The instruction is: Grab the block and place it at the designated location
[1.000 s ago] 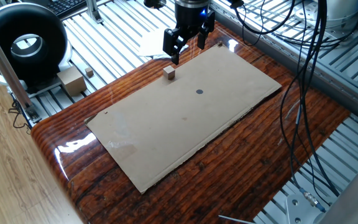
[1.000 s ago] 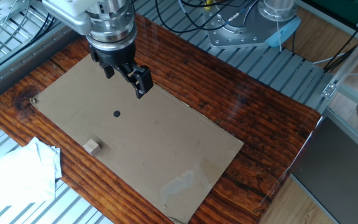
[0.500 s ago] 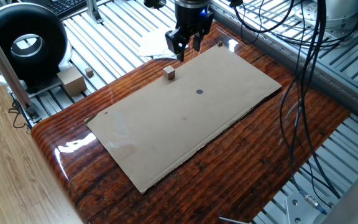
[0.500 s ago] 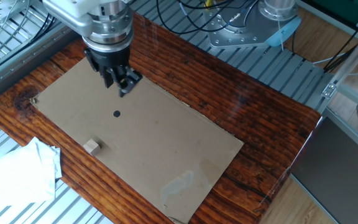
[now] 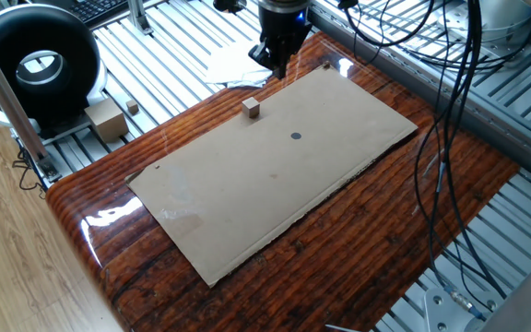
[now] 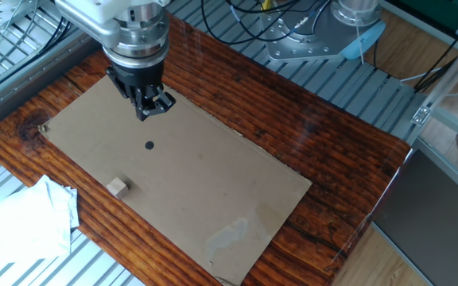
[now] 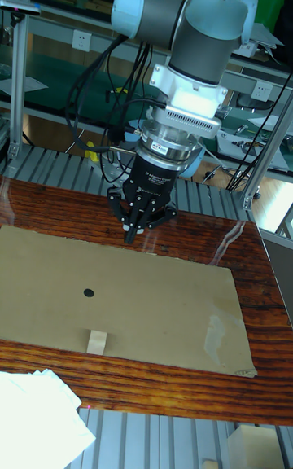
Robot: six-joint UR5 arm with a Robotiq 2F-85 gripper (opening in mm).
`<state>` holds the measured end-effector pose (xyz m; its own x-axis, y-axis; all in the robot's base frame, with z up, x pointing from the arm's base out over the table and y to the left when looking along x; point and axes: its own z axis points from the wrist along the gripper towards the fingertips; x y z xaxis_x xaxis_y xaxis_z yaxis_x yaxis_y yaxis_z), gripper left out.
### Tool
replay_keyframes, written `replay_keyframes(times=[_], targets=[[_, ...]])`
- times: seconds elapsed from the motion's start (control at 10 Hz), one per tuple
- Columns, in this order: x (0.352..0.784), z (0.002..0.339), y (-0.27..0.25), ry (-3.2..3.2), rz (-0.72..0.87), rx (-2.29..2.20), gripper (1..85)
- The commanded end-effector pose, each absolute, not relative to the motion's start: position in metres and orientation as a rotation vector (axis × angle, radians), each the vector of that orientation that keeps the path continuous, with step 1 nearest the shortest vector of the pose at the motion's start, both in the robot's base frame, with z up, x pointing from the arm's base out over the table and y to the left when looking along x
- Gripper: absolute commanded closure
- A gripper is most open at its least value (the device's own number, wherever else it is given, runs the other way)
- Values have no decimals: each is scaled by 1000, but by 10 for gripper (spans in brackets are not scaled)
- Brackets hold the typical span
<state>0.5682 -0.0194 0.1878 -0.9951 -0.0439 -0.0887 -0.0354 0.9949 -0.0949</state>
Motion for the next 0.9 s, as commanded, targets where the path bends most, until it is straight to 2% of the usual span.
replay_keyframes(times=[0.0, 0.4, 0.6, 0.7, 0.8], targets=[[566, 187, -18, 3058, -129, -52, 847], [561, 177, -7, 3074, -101, -50, 847], [536, 179, -5, 3168, -86, 10, 847], [526, 179, 12, 3206, 15, 46, 847], [540, 178, 14, 3154, 28, -4, 847]])
